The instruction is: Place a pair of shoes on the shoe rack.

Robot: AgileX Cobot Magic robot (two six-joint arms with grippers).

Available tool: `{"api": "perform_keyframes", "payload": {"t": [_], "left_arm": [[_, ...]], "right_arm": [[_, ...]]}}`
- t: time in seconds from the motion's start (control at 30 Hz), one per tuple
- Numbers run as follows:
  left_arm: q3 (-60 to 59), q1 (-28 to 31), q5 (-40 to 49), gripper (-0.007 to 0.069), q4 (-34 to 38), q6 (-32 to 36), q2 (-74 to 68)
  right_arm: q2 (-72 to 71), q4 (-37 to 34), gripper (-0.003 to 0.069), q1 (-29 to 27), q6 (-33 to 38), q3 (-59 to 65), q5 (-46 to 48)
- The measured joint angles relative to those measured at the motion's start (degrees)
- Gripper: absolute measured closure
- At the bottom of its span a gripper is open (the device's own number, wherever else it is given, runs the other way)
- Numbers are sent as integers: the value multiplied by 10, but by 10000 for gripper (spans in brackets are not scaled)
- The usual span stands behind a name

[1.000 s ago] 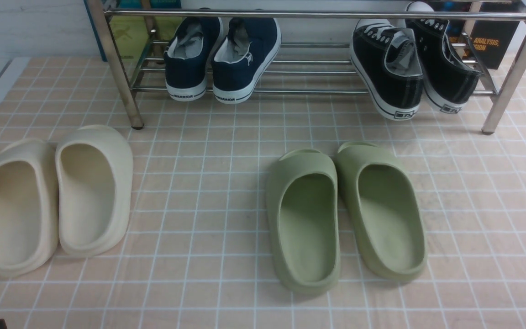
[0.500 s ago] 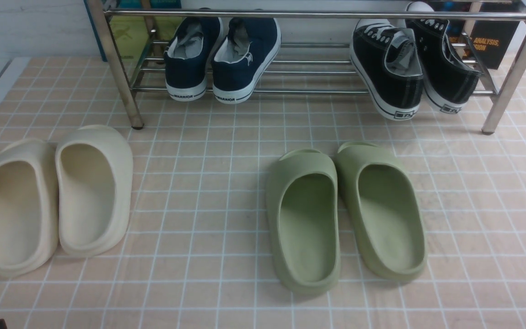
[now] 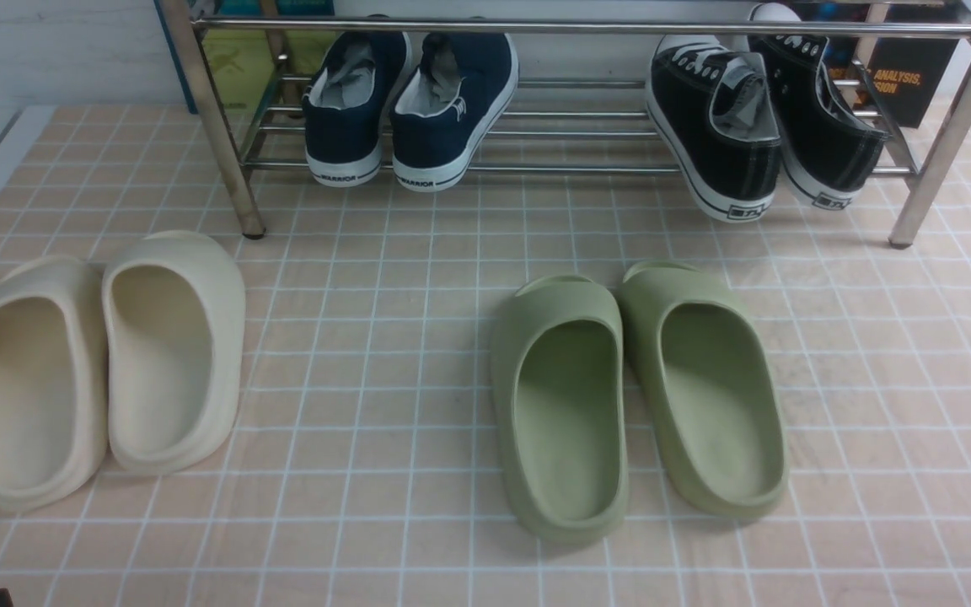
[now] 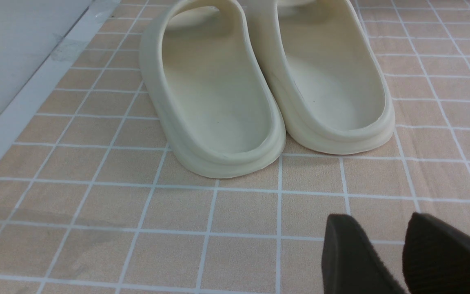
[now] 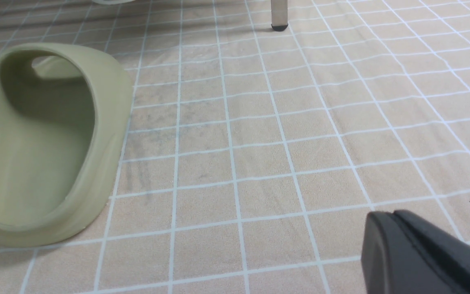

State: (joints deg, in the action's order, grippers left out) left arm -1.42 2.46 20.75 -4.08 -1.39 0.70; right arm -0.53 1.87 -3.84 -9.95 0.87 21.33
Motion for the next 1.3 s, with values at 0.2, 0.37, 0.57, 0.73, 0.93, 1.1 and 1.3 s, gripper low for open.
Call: {"api": "perform_keyframes", "payload": {"t": [0.2,0.37,0.57,0.73,0.93,1.1,1.3], "left_arm": [[0,0,0,385,0,0,0],[0,0,0,385,0,0,0],[0,0,0,385,0,0,0],[0,0,0,385,0,0,0],[0,0,0,385,0,0,0],[0,0,0,385,0,0,0],[0,0,0,385,0,0,0]], "right_arm": [[0,0,642,0,0,0,0],[0,0,638,0,0,0,0],[0,0,630,0,0,0,0],[0,0,627,0,0,0,0],[0,0,620,0,0,0,0],[0,0,613,0,0,0,0],[0,0,607,0,0,0,0]]}}
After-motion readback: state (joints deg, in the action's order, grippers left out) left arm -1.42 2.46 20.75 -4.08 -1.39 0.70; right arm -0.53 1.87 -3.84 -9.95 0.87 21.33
